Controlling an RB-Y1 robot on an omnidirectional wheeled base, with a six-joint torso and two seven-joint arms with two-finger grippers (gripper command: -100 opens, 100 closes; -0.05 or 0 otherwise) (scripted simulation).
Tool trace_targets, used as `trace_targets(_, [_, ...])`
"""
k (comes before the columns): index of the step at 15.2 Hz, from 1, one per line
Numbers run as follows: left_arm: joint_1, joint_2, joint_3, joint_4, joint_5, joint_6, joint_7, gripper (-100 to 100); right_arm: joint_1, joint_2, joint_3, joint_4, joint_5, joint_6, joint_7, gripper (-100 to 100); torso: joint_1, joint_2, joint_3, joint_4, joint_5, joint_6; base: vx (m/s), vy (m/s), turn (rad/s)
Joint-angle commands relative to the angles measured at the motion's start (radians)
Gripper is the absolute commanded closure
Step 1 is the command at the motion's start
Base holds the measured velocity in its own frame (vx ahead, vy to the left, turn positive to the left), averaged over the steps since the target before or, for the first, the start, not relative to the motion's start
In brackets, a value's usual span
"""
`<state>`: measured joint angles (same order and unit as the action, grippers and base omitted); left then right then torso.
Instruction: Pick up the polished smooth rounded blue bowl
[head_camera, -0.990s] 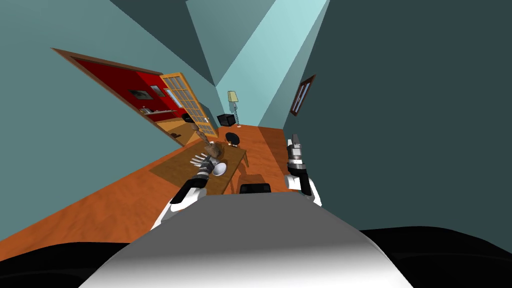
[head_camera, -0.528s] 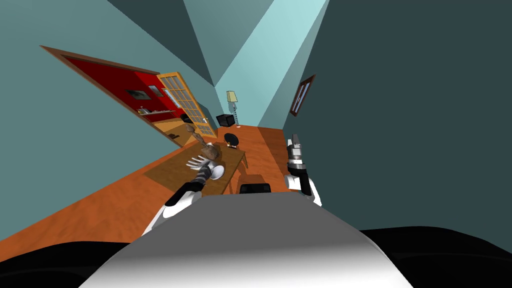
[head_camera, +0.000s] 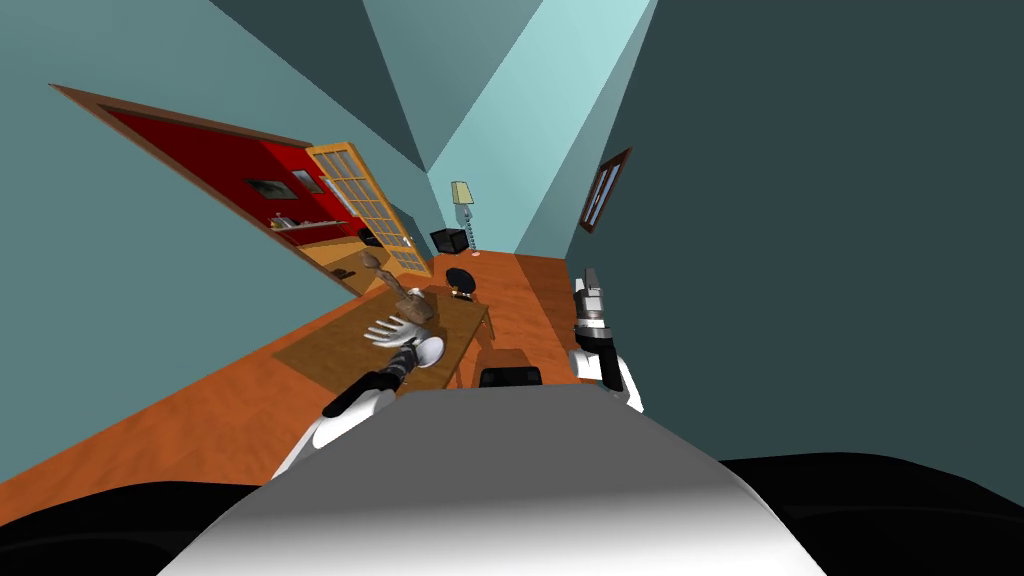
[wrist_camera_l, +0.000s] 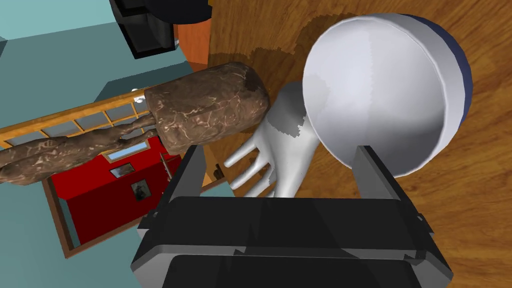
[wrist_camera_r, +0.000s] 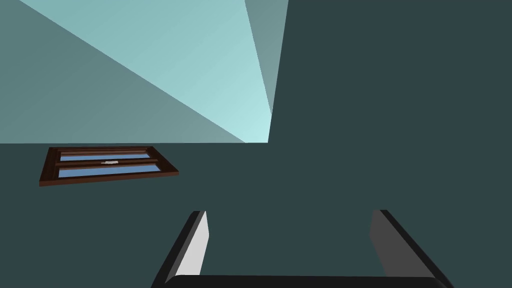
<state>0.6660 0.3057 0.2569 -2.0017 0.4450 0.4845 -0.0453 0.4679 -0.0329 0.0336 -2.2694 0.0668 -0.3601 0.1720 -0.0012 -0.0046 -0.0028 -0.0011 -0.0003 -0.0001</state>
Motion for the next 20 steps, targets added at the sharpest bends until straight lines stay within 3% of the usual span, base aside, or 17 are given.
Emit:
trace_targets(1, [0.014, 0.003, 0.015, 0.017, 0.023, 0.050, -0.003, -100, 0.000, 0.000, 0.000, 0.000, 0.000, 0.000, 0.000, 0, 0.000, 0.000, 0.000, 0.000, 0.000, 0.000, 0.067, -0.016, -0.014])
trace_targets(20, [0.081, 0.037, 0.111, 0.156, 0.181, 0.397, -0.019, -100, 0.000, 0.000, 0.000, 0.000, 0.000, 0.000, 0.000, 0, 0.001, -0.002, -0.001, 0.000, 0.000, 0.000, 0.084, -0.014, -0.016])
